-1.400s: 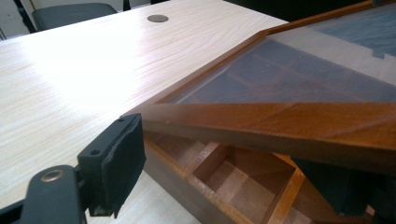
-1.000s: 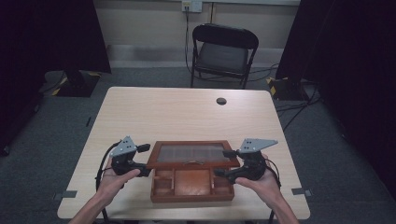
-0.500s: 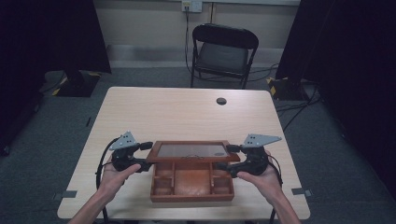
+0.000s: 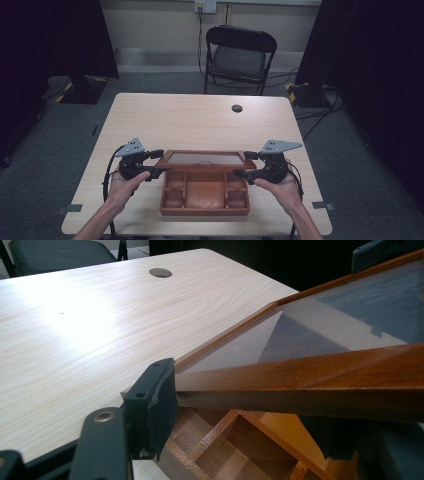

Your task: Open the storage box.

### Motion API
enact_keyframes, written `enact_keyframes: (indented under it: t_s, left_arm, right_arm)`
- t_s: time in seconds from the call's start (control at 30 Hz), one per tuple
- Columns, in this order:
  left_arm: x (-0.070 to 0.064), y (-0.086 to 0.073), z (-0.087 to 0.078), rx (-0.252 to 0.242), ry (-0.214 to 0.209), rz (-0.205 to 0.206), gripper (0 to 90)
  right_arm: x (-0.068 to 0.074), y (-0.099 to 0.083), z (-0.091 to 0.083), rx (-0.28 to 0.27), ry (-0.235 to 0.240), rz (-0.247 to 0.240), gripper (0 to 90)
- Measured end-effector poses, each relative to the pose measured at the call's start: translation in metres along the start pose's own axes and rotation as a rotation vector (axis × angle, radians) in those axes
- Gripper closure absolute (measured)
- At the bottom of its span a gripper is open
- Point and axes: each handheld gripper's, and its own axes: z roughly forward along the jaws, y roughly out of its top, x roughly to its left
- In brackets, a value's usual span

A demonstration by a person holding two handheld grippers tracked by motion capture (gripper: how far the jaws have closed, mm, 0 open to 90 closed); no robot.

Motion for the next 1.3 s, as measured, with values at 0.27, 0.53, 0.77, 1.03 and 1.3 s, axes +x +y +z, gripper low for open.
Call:
enact_keyframes:
  t_s: [0.27,0.53,0.77,1.03,1.3]
  left_arm:
    - [0.004,0.007,0.001,-0.01,-0.001,-0.001,36.9]
    - [0.01,0.007,0.005,-0.013,0.002,-0.021,35.8]
    - [0.019,0.006,0.01,-0.034,0.013,-0.037,35.0]
    - [0.019,0.016,0.018,-0.016,-0.012,-0.021,37.7]
    - [0.02,0.017,0.021,-0.044,-0.011,-0.024,42.7]
  right_arm:
    - [-0.009,0.003,-0.001,-0.035,-0.012,0.029,28.9]
    - [-0.014,0.006,0.002,-0.051,0.0,0.037,35.1]
    - [-0.018,0.01,0.003,-0.066,-0.015,0.06,34.7]
    - [-0.025,0.011,0.008,-0.084,-0.026,0.083,35.2]
    - [-0.032,0.011,0.011,-0.108,-0.042,0.103,36.8]
